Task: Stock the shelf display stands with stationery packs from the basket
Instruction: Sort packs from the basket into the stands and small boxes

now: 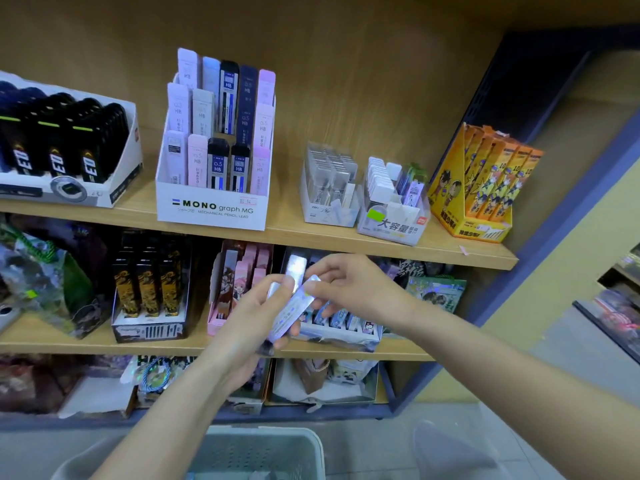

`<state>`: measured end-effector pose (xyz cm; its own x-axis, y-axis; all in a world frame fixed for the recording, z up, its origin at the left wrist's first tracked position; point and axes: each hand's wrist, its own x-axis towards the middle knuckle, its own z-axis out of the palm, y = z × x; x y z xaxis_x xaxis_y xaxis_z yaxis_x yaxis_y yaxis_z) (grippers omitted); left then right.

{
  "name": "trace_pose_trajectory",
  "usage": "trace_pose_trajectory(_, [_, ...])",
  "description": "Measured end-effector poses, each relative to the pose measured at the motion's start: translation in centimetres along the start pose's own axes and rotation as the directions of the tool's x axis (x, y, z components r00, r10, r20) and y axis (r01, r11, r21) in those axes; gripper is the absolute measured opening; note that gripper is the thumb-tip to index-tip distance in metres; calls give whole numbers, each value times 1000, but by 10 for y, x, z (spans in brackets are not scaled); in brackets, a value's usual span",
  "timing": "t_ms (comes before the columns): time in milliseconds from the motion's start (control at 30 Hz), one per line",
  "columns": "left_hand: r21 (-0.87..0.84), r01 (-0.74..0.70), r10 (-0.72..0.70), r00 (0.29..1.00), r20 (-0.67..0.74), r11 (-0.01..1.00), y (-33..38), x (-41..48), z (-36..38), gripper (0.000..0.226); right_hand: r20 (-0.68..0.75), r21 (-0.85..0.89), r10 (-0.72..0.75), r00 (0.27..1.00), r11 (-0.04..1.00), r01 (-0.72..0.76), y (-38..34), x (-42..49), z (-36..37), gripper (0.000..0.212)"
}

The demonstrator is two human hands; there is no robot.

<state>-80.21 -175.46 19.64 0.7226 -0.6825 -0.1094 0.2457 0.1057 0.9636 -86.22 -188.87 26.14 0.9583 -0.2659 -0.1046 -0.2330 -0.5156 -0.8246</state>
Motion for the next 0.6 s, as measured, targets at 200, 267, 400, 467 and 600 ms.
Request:
trace_pose_trajectory(200, [-84, 84, -95, 986, -134, 993, 1, 2, -8, 35, -236, 198, -139, 962, 962, 188, -1, -8, -11, 13])
trace_pose_trajectory(267, [-137, 77, -100, 980, -171, 988, 2, 3, -8, 31, -250, 130, -240, 938, 952, 278, 3, -14, -8, 18])
trace_pose_trajectory(400, [-315, 61, -120, 978, -170, 947, 5, 3, -10, 22, -141, -191, -486, 863, 868, 458, 16, -24, 11, 20])
trace_pose_trajectory(467, [-333, 63, -125, 978, -167, 941, 6, 3, -10, 19, -102, -214, -555, 825, 822, 527, 21, -27, 19, 19])
trace_pose_trajectory(600, [-227, -16, -36, 974, -223, 974, 7, 1, -13, 17, -20, -227, -489, 872, 852, 472, 23, -33, 26, 19])
